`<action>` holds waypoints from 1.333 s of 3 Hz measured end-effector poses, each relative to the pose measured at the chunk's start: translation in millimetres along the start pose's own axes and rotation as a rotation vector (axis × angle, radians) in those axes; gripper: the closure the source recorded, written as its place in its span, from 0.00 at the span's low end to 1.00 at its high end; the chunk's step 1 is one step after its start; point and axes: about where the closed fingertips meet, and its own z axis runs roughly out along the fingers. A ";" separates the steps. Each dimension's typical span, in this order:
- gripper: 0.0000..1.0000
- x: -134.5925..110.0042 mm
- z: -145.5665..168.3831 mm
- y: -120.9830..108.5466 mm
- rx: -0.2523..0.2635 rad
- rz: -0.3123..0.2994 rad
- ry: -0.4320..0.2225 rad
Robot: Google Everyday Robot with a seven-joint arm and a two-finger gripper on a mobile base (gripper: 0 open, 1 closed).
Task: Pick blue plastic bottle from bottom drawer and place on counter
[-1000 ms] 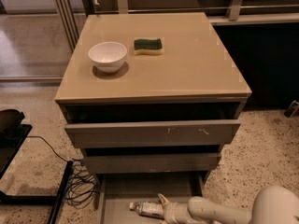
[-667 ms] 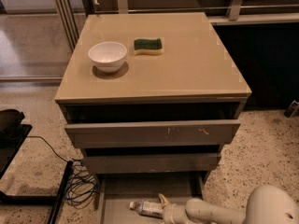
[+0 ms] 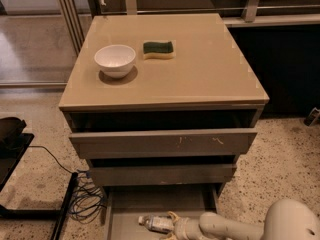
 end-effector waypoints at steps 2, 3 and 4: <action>0.88 0.0 0.0 0.1 0.000 0.000 0.000; 1.00 -0.1 -0.1 0.1 0.000 0.000 0.000; 1.00 -3.5 -3.2 0.1 0.000 0.000 0.000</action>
Offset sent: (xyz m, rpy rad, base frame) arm 0.0000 0.0000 0.0000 0.0000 0.0000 0.0000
